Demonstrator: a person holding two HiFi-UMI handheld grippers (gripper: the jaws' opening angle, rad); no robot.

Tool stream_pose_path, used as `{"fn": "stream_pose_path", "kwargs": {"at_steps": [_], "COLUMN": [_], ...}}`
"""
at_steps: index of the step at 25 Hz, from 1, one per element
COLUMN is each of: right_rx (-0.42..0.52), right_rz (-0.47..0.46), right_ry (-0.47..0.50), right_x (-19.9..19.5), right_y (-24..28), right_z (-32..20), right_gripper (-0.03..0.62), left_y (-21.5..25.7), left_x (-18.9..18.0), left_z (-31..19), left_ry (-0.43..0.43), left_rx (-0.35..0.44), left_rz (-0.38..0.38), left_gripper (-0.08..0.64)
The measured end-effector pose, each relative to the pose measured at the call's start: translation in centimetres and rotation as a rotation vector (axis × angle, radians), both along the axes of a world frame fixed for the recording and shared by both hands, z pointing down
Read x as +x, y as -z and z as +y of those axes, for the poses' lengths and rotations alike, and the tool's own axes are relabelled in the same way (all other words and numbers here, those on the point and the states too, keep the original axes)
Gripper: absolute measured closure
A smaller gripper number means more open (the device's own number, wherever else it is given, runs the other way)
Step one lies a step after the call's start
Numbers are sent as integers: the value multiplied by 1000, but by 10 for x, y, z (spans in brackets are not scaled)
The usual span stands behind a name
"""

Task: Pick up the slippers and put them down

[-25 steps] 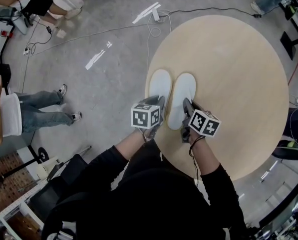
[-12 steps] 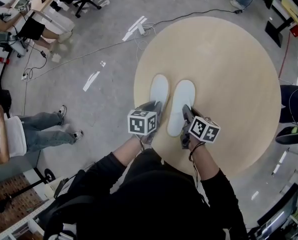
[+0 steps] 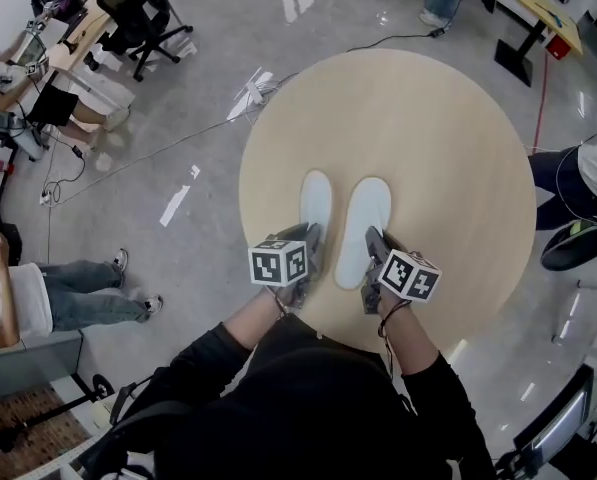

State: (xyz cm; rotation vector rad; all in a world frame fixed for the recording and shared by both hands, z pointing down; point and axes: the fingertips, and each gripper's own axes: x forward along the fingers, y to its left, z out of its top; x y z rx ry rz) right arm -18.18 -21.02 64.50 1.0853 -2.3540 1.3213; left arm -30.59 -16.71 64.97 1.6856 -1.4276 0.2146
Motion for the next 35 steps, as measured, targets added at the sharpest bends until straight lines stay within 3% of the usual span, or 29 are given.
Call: {"fn": "stream_pose_path", "kwargs": {"at_steps": [8, 18, 24, 35], "right_rx": [112, 192, 199, 213], "right_rz": [-39, -68, -68, -28], "right_ry": [-91, -181, -238, -334], "right_x": [80, 139, 146, 133], "right_y": [59, 105, 113, 117], "right_z": [10, 58, 68, 88], "right_gripper": [558, 558, 558, 558], "left_y": [56, 109, 128, 117], "left_x": [84, 147, 149, 131], "left_z": [5, 35, 34, 45], "left_ry": [-95, -225, -261, -336], "left_rx": [103, 202, 256, 211], "left_rz": [65, 149, 197, 213], "left_gripper": [522, 522, 522, 522]}}
